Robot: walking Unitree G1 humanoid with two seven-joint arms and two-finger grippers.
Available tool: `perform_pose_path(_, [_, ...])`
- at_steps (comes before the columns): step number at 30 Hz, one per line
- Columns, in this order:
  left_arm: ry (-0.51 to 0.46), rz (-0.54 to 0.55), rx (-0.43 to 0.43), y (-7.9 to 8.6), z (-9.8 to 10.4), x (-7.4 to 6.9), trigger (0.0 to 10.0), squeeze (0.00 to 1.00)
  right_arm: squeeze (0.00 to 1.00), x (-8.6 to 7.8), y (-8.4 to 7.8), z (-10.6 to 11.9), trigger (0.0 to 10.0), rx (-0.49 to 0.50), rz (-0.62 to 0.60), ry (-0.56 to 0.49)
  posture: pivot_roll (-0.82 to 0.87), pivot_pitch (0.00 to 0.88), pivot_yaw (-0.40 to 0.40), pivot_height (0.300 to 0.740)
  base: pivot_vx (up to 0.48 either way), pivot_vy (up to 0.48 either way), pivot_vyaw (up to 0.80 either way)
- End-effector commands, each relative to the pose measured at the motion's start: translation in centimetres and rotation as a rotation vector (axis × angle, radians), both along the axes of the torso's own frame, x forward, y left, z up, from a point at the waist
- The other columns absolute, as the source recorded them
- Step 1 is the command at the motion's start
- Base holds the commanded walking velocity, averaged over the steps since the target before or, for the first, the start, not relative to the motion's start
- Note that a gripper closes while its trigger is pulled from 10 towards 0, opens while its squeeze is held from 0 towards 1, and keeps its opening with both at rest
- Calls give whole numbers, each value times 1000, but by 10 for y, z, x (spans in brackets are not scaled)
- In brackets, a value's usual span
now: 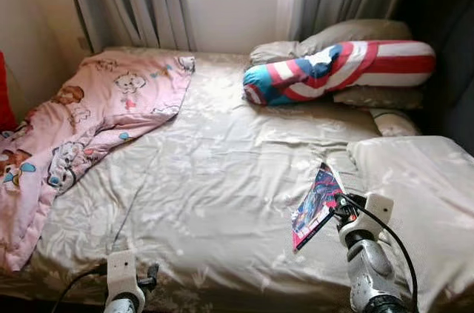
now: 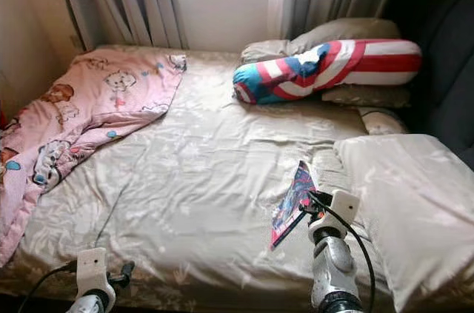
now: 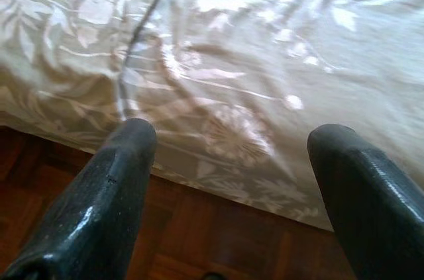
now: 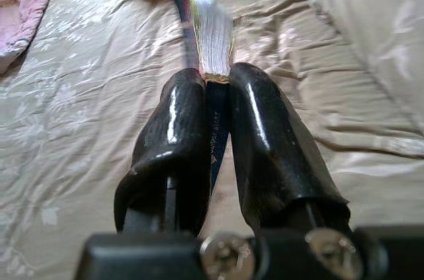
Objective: Clean up the room
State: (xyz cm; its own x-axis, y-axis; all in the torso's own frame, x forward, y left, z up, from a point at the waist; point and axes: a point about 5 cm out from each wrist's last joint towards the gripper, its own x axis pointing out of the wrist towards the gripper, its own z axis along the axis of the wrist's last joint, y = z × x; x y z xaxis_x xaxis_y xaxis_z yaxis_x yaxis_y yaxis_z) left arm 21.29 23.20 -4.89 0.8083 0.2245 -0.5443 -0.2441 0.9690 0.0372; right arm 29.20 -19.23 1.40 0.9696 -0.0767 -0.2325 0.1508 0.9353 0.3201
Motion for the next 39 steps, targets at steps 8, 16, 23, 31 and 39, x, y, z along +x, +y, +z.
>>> perform_pose_path(8, [-25,-10,1,0,3,3,10000,0,0,4,3,4,10000,8,5,-23,-36,0,-25,740,0,0,0])
perform_pose_path(16, [-25,-14,4,0,3,3,10000,0,0,5,5,4,10000,19,7,-19,-35,0,-22,740,302,0,-459])
perform_pose_path(23, [-26,-15,3,0,3,3,10000,0,0,4,3,3,10000,6,1,-11,-33,0,-22,740,309,0,-195])
perform_pose_path(31, [-54,-8,9,2,6,5,10000,0,0,4,4,3,10000,8,3,-19,-31,0,-22,740,180,0,0])
perform_pose_path(39, [-116,-14,12,3,14,12,10000,0,0,3,5,2,10000,11,5,-20,-31,0,-20,740,0,0,0])
